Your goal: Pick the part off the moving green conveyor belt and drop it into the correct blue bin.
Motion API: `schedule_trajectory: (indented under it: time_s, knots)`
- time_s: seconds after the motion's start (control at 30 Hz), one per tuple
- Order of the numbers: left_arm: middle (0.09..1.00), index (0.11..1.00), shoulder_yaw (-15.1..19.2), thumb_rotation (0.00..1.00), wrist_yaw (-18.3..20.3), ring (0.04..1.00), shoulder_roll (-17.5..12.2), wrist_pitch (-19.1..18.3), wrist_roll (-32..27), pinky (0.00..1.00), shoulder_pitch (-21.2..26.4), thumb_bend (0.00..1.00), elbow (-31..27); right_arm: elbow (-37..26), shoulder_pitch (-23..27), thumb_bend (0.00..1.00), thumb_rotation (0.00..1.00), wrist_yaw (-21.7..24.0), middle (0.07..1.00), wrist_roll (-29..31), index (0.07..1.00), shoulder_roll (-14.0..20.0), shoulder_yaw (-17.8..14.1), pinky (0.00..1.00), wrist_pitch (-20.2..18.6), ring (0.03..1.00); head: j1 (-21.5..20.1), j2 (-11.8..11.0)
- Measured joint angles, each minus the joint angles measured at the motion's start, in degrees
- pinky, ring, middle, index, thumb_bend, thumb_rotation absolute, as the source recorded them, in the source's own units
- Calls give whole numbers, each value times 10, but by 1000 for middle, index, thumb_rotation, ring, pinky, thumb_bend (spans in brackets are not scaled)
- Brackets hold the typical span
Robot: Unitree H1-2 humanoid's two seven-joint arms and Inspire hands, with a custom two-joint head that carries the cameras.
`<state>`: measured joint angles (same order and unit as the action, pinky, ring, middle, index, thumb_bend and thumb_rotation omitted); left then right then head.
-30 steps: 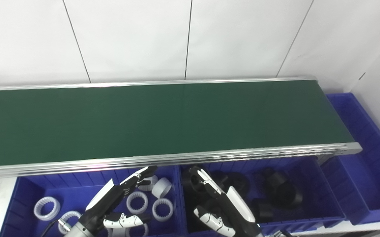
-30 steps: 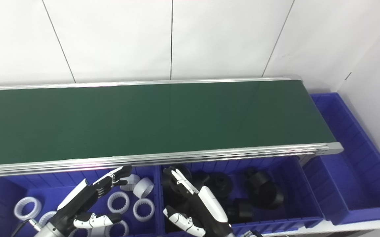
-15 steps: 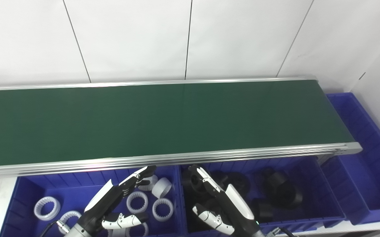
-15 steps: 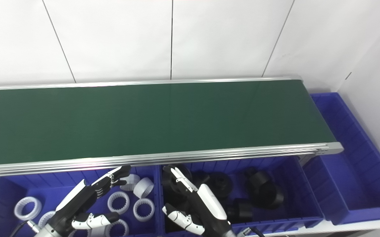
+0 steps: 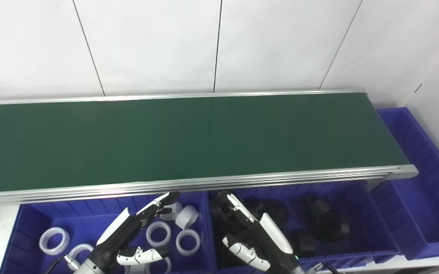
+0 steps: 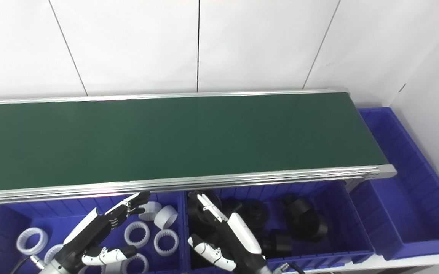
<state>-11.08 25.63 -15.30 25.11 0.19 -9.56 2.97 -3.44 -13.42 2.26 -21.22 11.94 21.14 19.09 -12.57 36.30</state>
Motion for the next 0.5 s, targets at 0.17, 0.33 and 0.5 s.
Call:
schedule_trajectory:
  time_s: [0.17,0.33,0.5]
  knots:
    - [959,936,0,542,0,951,0,0,0,896,0,406,-1,-2,-2,334,965,0,1000,0,979,0,-10,909,0,972,3,2]
    - [958,935,0,543,0,949,0,0,-1,895,-2,406,-1,-7,-4,321,962,3,1000,7,975,0,-17,902,0,968,4,3]
    - [963,940,1,549,0,951,0,0,-5,897,-5,404,-1,-10,-4,320,963,7,1000,8,977,-1,-21,908,0,971,4,4]
